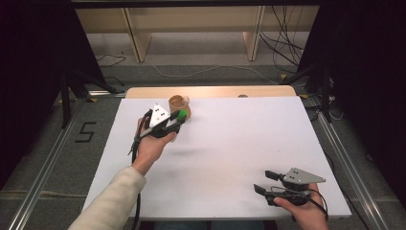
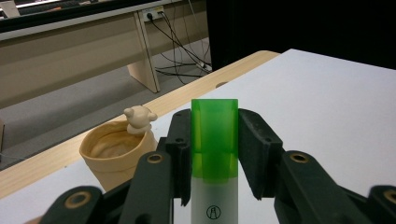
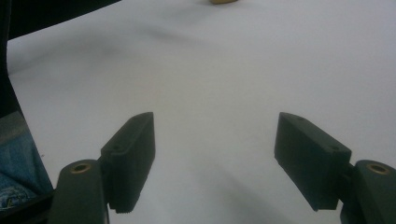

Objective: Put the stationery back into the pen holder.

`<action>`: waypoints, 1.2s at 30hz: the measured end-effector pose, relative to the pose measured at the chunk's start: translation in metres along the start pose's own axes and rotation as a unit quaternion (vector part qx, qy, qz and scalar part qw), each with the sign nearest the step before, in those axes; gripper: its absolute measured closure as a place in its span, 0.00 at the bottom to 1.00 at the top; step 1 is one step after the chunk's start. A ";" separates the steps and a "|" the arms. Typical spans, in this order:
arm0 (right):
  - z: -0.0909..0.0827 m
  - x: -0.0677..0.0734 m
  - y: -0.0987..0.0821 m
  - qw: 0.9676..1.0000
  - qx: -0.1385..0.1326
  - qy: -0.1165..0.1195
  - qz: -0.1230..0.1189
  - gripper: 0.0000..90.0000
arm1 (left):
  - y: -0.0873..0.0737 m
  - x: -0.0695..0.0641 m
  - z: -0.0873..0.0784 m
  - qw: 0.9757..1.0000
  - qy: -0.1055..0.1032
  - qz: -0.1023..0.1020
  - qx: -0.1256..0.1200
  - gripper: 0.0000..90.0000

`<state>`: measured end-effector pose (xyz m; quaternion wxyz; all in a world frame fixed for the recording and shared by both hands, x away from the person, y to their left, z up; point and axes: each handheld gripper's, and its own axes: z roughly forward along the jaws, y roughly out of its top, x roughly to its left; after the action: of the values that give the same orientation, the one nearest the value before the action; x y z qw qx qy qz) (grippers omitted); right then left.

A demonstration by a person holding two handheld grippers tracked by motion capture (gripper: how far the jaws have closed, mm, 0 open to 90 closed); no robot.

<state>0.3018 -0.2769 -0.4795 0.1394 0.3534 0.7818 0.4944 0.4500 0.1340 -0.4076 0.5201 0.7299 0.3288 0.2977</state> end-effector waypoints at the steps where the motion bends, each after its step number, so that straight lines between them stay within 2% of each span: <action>1: 0.000 0.000 0.000 1.000 0.000 0.000 0.000 0.33 | 0.000 0.001 0.001 1.000 -0.001 0.001 0.002 0.74; 14: 0.000 0.000 0.000 1.000 0.002 -0.001 0.003 0.33 | 0.003 0.018 0.013 1.000 0.011 0.004 0.000 0.74; 20: 0.000 0.000 0.000 1.000 0.001 0.000 0.000 0.33 | 0.011 0.027 0.020 1.000 0.015 0.011 -0.013 0.74; 30: 0.000 0.000 -0.001 1.000 0.002 -0.001 0.002 0.33 | 0.024 0.037 0.031 1.000 0.024 0.006 -0.014 0.74; 36: 0.000 0.000 -0.001 1.000 0.002 -0.001 0.001 0.33 | 0.027 0.040 0.038 0.999 0.027 0.011 -0.016 0.74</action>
<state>0.3016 -0.2770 -0.4801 0.1388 0.3550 0.7822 0.4928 0.5079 0.1374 -0.3889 0.5196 0.7166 0.3295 0.3286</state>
